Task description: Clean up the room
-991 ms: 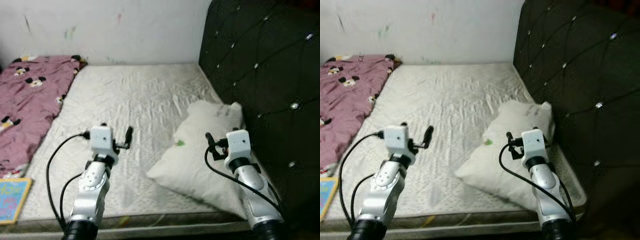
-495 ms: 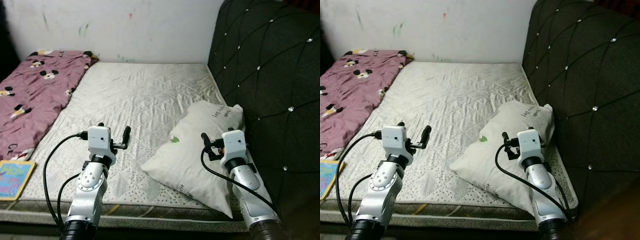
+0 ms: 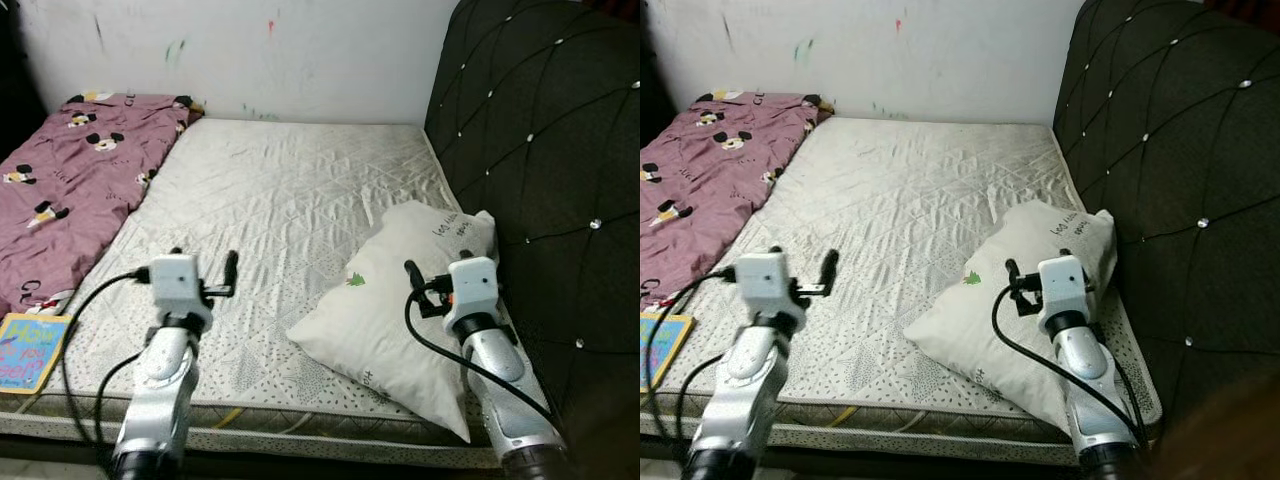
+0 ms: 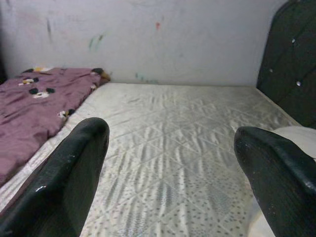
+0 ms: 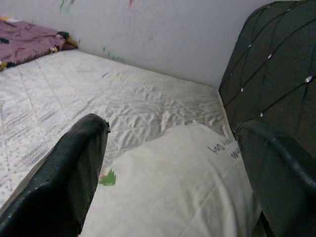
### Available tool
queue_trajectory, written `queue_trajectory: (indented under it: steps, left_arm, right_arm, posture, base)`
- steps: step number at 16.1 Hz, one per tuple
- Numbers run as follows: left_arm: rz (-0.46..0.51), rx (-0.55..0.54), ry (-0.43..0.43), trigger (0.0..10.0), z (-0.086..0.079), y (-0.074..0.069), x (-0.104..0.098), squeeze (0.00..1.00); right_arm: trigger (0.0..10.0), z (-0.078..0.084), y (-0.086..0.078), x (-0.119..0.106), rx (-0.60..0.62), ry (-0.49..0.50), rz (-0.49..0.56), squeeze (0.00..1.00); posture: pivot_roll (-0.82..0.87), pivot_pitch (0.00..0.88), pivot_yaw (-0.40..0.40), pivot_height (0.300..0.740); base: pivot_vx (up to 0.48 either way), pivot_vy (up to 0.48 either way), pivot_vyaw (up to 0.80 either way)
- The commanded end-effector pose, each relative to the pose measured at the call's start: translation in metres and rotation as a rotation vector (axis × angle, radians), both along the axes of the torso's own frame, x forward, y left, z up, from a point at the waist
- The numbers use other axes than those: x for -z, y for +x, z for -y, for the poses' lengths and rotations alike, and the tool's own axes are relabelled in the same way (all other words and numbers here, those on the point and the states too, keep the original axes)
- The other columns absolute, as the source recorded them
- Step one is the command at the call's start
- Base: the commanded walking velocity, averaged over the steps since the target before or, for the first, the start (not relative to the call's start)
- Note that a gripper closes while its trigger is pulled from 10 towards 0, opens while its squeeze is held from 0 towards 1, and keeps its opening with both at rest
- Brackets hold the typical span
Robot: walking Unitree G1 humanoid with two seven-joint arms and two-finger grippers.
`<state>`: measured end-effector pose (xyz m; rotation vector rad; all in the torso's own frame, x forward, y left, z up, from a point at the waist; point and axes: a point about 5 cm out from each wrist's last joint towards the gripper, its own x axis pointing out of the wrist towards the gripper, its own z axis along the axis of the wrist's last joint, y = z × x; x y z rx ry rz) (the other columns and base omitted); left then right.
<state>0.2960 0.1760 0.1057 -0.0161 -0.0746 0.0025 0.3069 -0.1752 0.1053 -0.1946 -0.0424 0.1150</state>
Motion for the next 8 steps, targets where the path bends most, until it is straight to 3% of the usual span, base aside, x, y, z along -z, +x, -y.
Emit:
queue_trajectory:
  steps: [1,4,8]
  left_arm:
    - [0.004,-0.015,-0.007,10.0,-0.006,-0.004,-0.003,0.0]
    - [-0.042,-0.055,-0.016,10.0,-0.019,-0.01,0.009,0.0]
    - [-0.053,-0.037,-0.014,10.0,-0.017,-0.01,0.008,0.0]
  right_arm:
    - [10.0,0.003,-0.003,0.0,0.005,0.015,-0.006,0.0]
    - [10.0,0.009,-0.004,0.006,0.024,0.021,-0.033,0.0]
    - [10.0,0.011,-0.005,0.006,0.031,0.018,-0.049,0.0]
  posture:
    - [-0.1,0.0,0.004,0.74]
    - [-0.1,0.0,-0.001,0.74]
    - [-0.1,0.0,0.004,0.74]
  base:
    - [0.0,0.0,0.0]
    - [0.0,0.0,0.0]
    - [0.0,0.0,0.0]
